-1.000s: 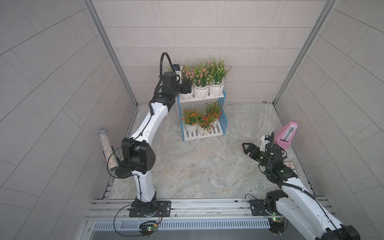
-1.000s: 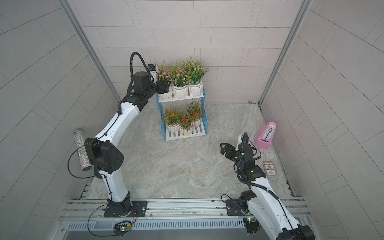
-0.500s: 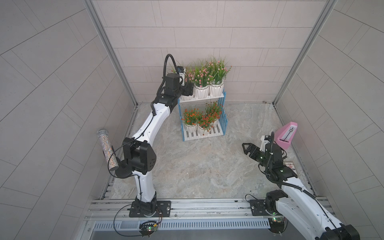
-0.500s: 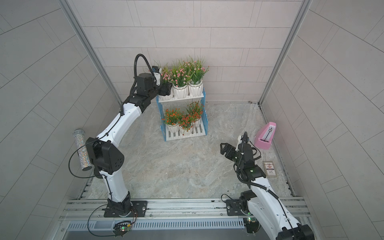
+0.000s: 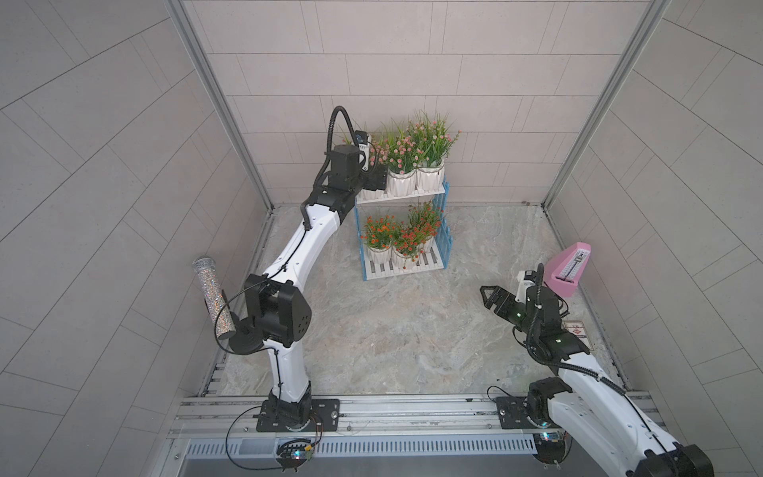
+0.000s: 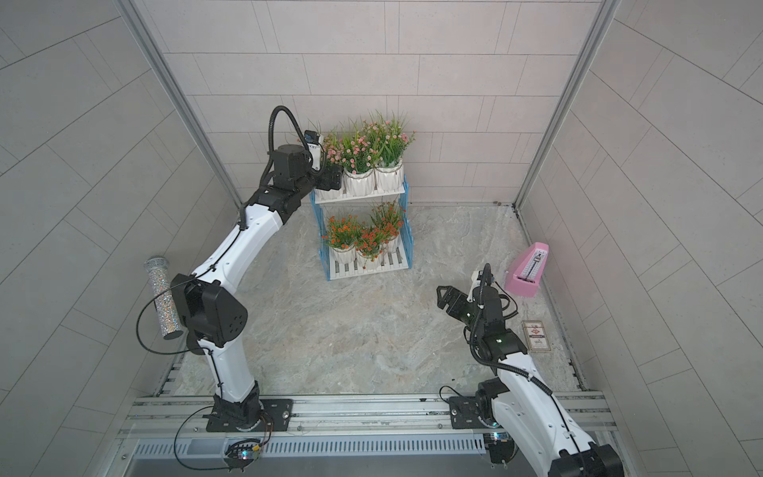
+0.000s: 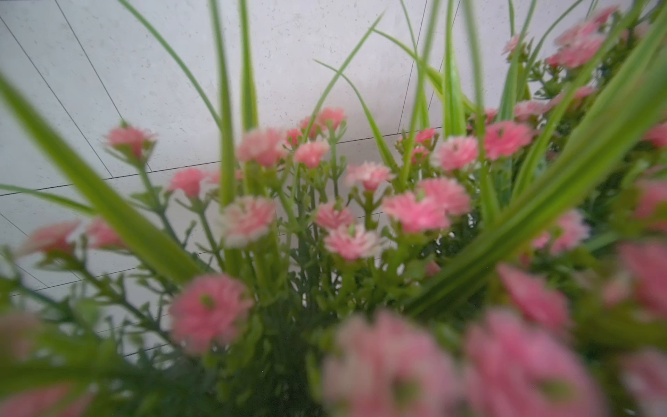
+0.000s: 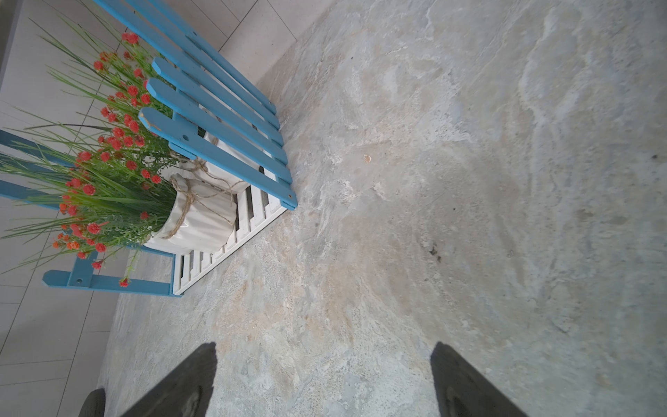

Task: Place the baby's breath potted plants on the rack by color
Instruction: Place the baby's breath potted plant on the rack, then reset both arms

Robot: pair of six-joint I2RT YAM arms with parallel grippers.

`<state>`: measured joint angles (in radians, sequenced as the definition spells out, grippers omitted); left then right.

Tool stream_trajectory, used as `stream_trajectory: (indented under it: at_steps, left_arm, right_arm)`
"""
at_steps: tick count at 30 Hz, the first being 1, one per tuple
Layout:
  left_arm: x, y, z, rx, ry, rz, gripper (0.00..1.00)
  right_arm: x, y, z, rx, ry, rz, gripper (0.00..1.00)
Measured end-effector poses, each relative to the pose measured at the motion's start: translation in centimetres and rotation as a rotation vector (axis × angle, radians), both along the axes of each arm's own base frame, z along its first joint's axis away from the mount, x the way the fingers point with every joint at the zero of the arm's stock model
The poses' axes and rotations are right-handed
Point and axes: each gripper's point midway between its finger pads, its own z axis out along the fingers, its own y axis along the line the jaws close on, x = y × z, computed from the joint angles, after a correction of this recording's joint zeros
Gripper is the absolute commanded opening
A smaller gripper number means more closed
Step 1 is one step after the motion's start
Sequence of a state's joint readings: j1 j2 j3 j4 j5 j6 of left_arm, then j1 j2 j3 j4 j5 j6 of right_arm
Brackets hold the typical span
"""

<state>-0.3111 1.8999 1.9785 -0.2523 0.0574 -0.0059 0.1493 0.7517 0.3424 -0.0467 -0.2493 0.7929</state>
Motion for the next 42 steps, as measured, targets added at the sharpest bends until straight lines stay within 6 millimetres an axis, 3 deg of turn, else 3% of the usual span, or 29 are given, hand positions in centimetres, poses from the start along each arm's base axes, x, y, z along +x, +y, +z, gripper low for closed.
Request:
stream_trajectory:
  at_steps: [10, 21, 35, 42]
  left_arm:
    - [-0.9, 0.0, 0.1, 0.013, 0.021, -0.007, 1.00]
    - [-4.4, 0.3, 1.3, 0.009, 0.011, -0.026, 1.00]
    - [-6.2, 1.1, -1.1, 0.041, 0.056, -0.017, 1.00]
    - [-8.0, 3.2, -1.4, 0.021, 0.069, 0.011, 1.00]
  right_arm:
    - [-0.1, 0.1, 0.4, 0.009, -0.023, 0.008, 0.95]
    - [-0.3, 0.1, 0.4, 0.011, -0.032, 0.008, 0.95]
    - [-0.4, 0.1, 0.8, 0.013, -0.047, 0.008, 0.95]
    - [-0.3, 0.2, 0.4, 0.006, -0.036, 0.014, 0.97]
